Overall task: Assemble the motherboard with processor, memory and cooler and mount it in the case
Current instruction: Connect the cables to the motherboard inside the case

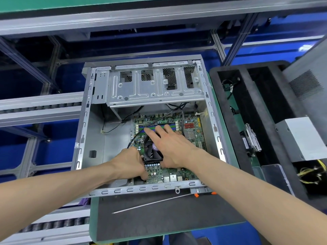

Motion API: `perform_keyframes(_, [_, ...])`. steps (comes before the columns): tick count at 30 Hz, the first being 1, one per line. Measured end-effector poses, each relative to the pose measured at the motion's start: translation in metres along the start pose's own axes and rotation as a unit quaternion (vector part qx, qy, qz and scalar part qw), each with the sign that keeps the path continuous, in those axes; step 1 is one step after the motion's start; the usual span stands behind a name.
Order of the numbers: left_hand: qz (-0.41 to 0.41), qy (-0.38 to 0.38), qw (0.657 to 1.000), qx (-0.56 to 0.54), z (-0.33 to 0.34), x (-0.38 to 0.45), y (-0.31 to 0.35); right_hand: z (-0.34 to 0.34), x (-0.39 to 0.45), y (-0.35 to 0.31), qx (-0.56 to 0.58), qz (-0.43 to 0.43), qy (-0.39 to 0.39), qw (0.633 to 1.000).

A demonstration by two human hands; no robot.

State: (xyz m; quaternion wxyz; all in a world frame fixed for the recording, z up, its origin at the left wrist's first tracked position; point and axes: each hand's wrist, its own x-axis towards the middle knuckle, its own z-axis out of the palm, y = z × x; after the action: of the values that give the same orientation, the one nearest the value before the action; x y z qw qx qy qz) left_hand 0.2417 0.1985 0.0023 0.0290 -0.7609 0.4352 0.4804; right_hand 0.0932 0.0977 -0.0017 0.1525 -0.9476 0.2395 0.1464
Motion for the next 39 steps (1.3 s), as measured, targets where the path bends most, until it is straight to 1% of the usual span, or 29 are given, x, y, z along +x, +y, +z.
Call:
perform_keyframes(5, [0.008,-0.002,1.000,-0.028,-0.001,-0.005,0.001,0.000,0.000,0.000,0.002,0.000,0.001,1.000])
perform_keyframes(10, [0.022,0.003,0.999,-0.024,-0.001,-0.008,0.002,0.000,0.000,0.000,0.004,-0.001,0.002,1.000])
perform_keyframes(18, [0.042,0.008,0.999,0.014,-0.001,-0.010,0.007,0.000,0.000,0.000,0.008,0.000,0.003,1.000])
perform_keyframes(27, [0.066,0.026,0.994,0.085,0.003,-0.006,0.005,-0.001,0.000,0.000,0.003,-0.001,0.001,1.000])
perform_keyframes(33, [0.050,0.026,0.994,0.089,0.007,-0.002,0.005,-0.001,-0.001,-0.002,-0.001,0.002,-0.001,1.000])
perform_keyframes(39, [0.043,0.067,0.989,0.123,0.008,0.000,0.004,-0.003,-0.001,-0.001,0.001,0.005,-0.008,1.000])
